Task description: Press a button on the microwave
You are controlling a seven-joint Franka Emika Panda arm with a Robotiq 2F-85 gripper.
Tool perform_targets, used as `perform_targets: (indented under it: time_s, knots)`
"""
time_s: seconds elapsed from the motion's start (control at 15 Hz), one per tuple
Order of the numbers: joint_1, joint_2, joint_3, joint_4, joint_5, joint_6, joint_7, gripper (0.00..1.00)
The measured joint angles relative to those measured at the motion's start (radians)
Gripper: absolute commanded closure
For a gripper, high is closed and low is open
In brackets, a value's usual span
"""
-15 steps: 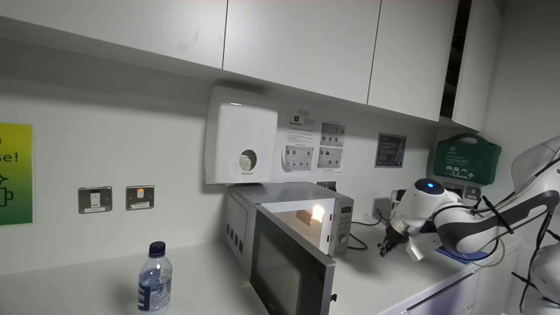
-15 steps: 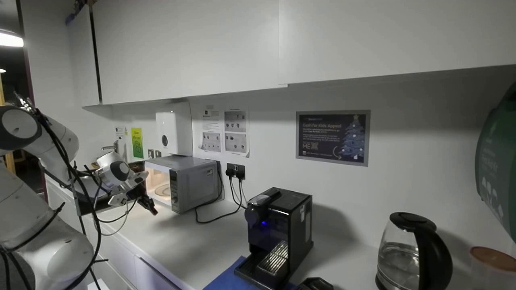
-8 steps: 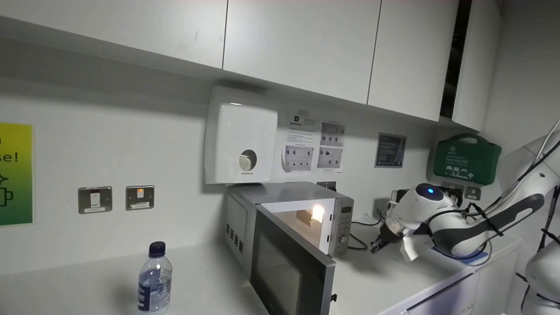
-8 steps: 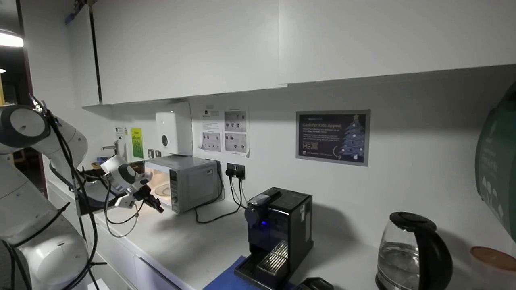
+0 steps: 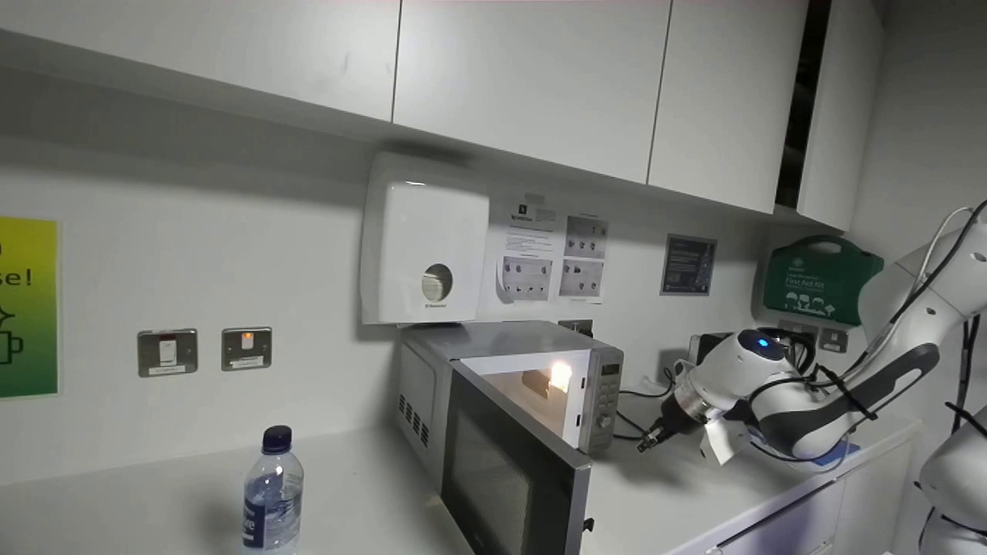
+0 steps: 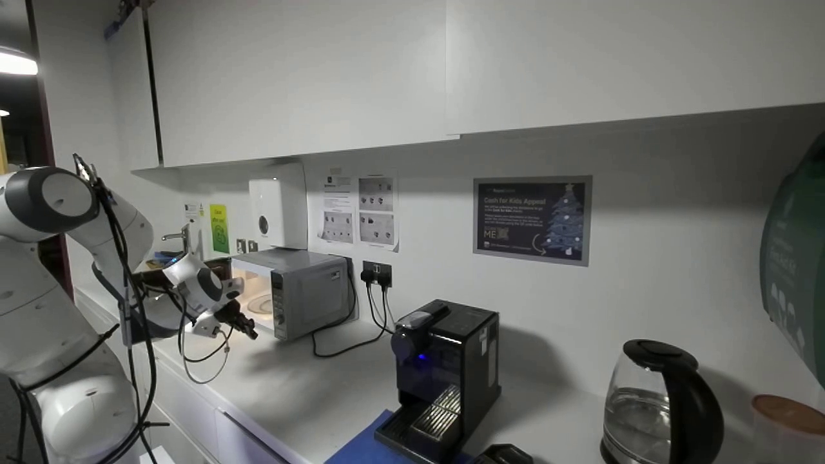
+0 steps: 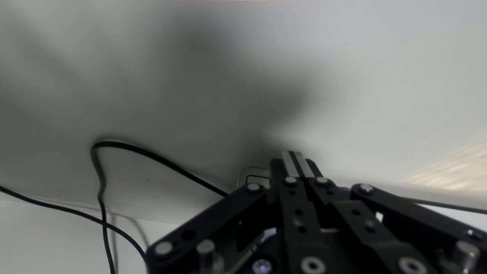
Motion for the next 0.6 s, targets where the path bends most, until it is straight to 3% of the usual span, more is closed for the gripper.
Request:
perform_targets:
  time_s: [0.6]
  knots:
    - [-0.014,0.028,0.017,0.007,0.000,-0.008,0.001,1.00]
